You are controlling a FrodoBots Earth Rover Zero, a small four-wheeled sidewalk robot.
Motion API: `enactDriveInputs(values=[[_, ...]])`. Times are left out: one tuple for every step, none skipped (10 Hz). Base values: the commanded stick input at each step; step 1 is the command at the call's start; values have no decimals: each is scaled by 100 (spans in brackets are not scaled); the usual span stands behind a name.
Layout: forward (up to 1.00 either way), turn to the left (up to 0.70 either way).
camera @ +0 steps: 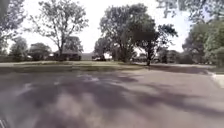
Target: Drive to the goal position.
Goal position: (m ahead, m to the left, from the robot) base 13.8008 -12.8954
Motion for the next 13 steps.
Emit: enactDriveInputs(values=[[70,-35],[70,-35],[70,-35],[70,-35],[70,-35],[70,-35],[70,-35],[70,-35],[70,-35],[70,-35],[70,-35],[70,-35],[70,-35]])
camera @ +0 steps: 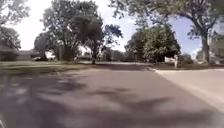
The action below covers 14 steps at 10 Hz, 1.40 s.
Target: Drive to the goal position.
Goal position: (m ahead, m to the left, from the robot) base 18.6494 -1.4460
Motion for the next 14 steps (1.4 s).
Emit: enactDriveInputs(values=[[70,-35],[70,-35],[70,-35],[70,-35],[70,-35],[70,-35],[70,-35],[70,-33],[70,-28],[70,-15],[70,0],[70,0],[70,0],[70,0]])
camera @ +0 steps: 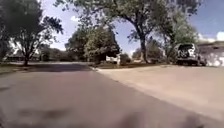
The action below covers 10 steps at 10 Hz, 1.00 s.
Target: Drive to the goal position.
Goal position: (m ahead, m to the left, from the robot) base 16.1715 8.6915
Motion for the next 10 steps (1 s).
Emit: enactDriveInputs(values=[[70,0],[70,3],[70,18],[70,35],[70,35],[70,35],[70,35],[70,35],[70,35],[70,35]])
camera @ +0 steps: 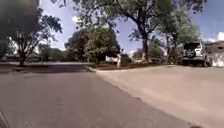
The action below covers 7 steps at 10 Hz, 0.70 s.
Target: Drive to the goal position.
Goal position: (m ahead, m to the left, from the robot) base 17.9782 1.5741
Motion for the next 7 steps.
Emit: enactDriveInputs(values=[[70,5],[70,0],[70,0],[70,0],[70,0],[70,0],[70,0]])
